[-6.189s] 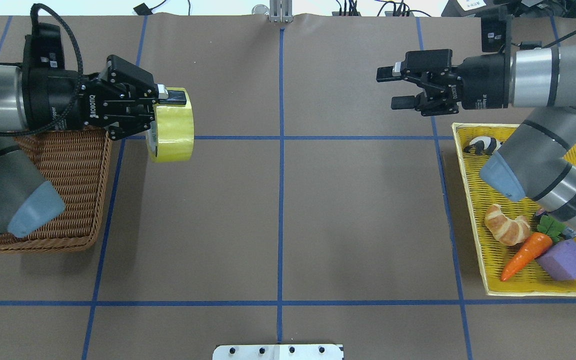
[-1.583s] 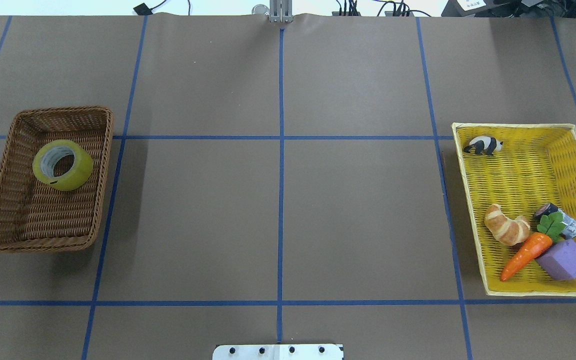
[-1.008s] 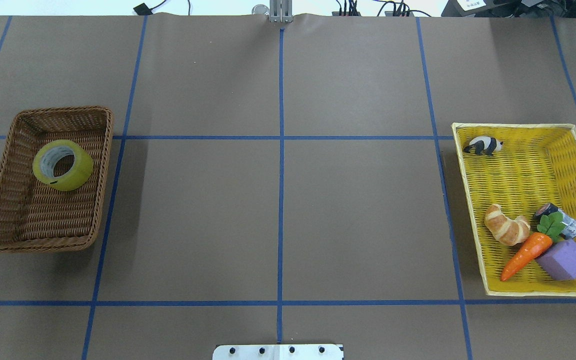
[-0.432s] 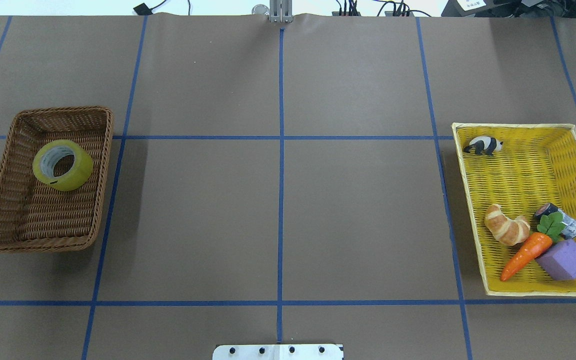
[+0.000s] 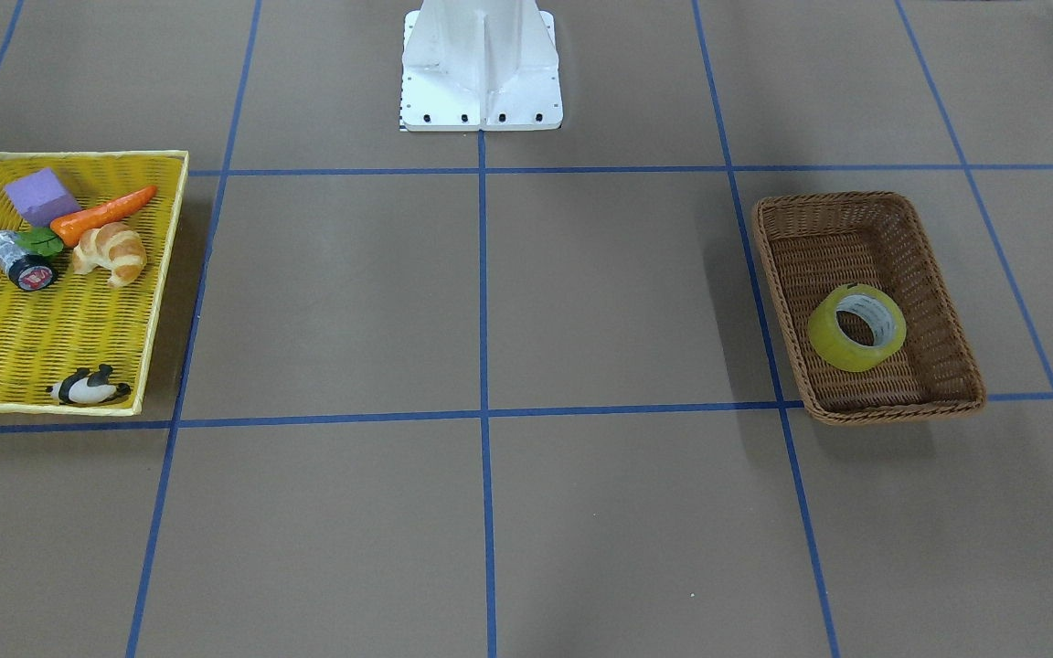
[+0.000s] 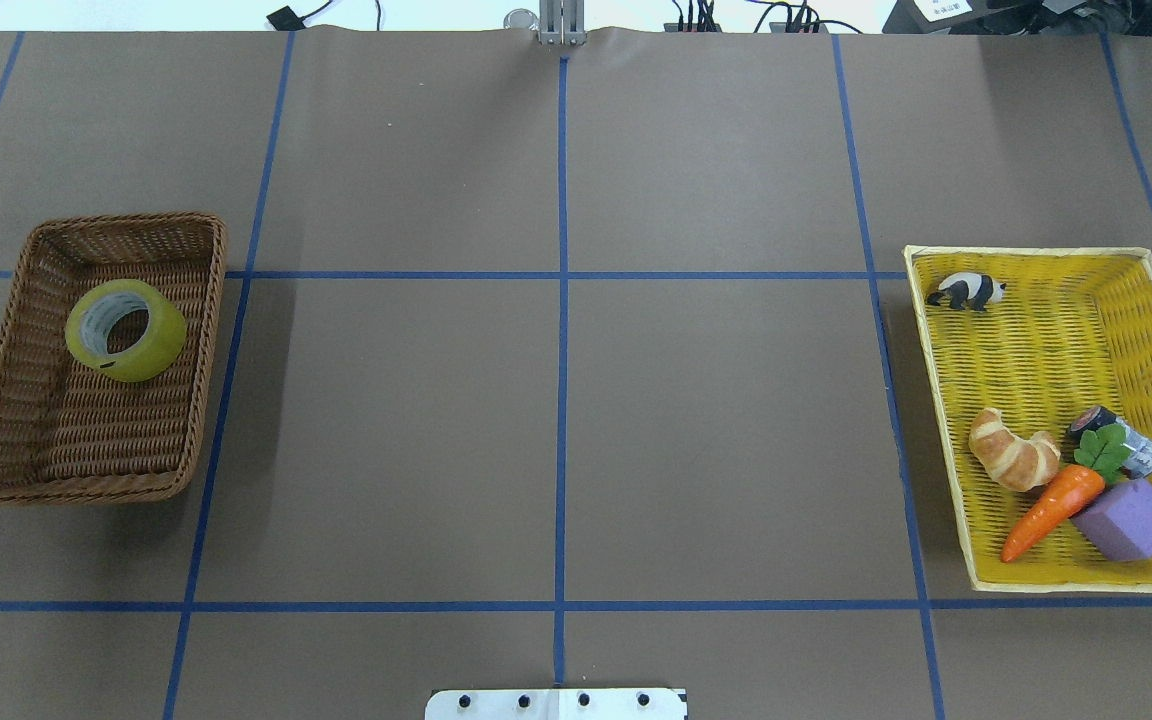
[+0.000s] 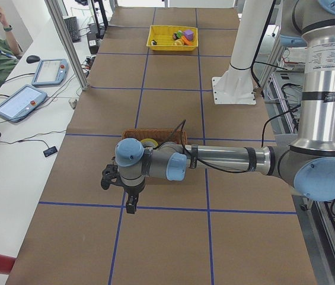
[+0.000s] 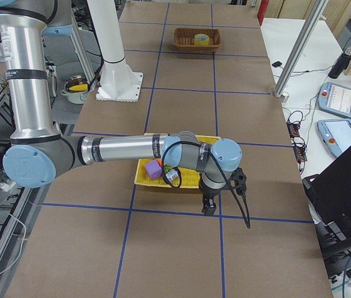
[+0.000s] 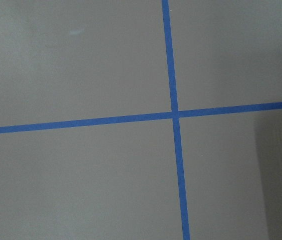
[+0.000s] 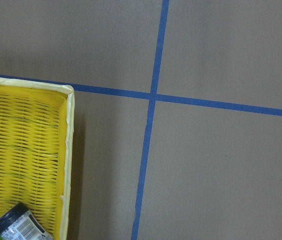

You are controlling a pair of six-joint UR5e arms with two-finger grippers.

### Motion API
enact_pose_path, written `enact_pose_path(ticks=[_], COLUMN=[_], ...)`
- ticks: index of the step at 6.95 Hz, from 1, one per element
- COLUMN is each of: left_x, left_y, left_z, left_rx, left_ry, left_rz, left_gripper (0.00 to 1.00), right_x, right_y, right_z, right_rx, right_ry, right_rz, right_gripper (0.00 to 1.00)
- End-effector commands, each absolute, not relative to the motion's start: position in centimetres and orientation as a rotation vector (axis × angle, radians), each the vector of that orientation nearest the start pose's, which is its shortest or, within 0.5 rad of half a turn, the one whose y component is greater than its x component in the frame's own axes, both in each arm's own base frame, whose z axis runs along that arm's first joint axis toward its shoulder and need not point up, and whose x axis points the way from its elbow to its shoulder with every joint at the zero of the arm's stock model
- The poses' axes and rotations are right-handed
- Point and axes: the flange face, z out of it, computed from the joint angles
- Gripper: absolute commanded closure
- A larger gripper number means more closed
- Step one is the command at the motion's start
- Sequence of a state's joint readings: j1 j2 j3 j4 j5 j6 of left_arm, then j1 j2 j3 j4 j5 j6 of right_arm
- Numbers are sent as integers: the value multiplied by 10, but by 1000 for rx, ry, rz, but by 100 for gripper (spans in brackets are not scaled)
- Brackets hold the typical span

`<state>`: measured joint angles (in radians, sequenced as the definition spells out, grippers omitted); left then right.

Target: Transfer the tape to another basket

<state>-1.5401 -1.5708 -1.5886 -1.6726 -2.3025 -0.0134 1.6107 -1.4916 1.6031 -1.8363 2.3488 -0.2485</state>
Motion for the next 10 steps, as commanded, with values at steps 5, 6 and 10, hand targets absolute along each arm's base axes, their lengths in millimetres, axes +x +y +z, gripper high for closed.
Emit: enact_pose_path(ticks=[5, 6, 10], left_x=[-51, -51, -52], left_y=[-501, -501, -501], left_z=[645, 647, 647], left_rx=[93, 90, 91], left_ry=[733, 733, 731], left_rz=[61, 59, 61], left_gripper=[0, 0, 0], right_x=[82, 80, 70], right_y=[-508, -508, -513], right_z=[639, 639, 671], right_rx=[-55, -58, -33], right_ry=[-794, -794, -787], right_rz=[-132, -134, -168], right_gripper=[0, 0, 0])
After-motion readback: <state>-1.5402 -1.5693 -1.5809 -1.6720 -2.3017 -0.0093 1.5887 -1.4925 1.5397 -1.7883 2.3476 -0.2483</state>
